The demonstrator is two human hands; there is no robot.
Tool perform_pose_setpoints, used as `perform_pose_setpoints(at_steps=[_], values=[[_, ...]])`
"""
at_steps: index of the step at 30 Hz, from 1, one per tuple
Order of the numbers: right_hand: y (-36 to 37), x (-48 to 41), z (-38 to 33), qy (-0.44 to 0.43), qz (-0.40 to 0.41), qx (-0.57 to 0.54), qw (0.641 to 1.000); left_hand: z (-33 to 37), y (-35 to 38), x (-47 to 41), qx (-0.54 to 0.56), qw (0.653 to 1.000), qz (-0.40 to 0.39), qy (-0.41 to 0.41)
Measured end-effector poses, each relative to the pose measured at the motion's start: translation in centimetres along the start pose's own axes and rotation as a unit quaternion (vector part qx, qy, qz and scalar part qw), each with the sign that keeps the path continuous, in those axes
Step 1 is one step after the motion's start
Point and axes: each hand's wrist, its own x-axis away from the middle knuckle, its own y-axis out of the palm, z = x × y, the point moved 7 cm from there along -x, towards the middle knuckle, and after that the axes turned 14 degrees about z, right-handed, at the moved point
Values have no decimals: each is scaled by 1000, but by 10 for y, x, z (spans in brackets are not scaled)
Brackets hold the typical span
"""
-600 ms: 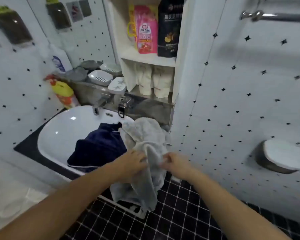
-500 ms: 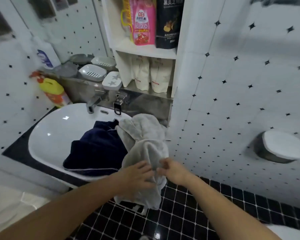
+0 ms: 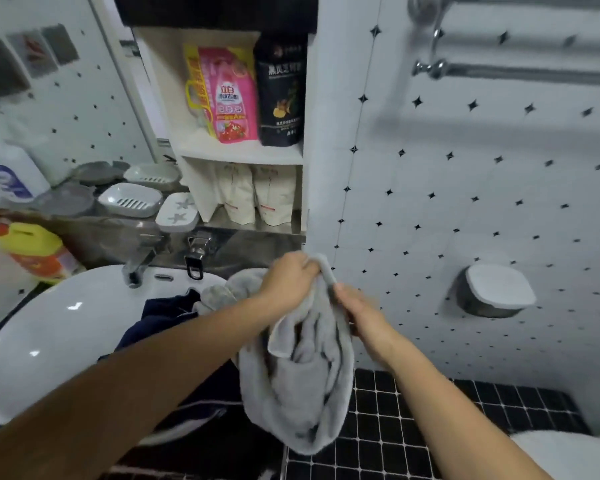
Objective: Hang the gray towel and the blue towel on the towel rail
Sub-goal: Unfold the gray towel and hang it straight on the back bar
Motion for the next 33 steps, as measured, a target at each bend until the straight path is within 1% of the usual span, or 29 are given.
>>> perform_pose_setpoints(at_steps=[1, 2, 4, 6, 9, 11, 13, 15, 18, 20, 22, 24, 25, 26, 27, 29, 30, 32, 33], values=[[1, 5, -15, -34, -6, 10, 999, 23, -2, -9, 23, 1000, -2, 0], [-1, 7, -28, -74, 5, 33, 997, 47, -5, -16, 39, 999, -4, 2], [-15, 8, -49, -132, 58, 65, 987, 93, -12, -28, 65, 998, 5, 26], [-41, 5, -62, -135, 110, 72, 982, 136, -25, -37, 91, 994, 23, 56], [-90, -1, -76, -138, 157, 51, 977, 187, -40, -47, 105, 989, 39, 95], [-122, -4, -90, -131, 176, 1, 976, 212, -41, -48, 49, 987, 41, 149], [-157, -5, -111, -135, 196, -29, 971, 227, -41, -47, -27, 977, 60, 202], [-196, -5, -137, -146, 228, -57, 961, 234, -40, -45, -80, 967, 83, 228], [-256, 2, -183, -168, 253, -101, 947, 248, -30, -41, -157, 945, 109, 265], [-296, 4, -215, -189, 269, -115, 937, 264, -15, -39, -181, 937, 92, 284], [-332, 4, -243, -210, 285, -102, 930, 280, 6, -38, -216, 926, 53, 305], [-364, 4, -264, -225, 300, -88, 923, 293, 24, -40, -263, 909, 43, 321], [-379, 4, -270, -228, 308, -80, 920, 297, 29, -42, -273, 907, 56, 316], [-392, 3, -274, -231, 315, -66, 918, 300, 30, -46, -263, 914, 82, 299], [-402, 3, -275, -232, 317, -49, 918, 302, 28, -50, -229, 928, 118, 269], [-416, 0, -272, -230, 311, -21, 922, 304, 19, -58, -108, 959, 186, 184], [-422, -2, -268, -231, 305, -12, 924, 304, 17, -61, -41, 967, 206, 141], [-429, -6, -261, -234, 297, 0, 926, 308, 15, -67, 65, 971, 218, 77], [-432, -6, -259, -234, 294, 9, 927, 313, 14, -68, 104, 968, 221, 59]])
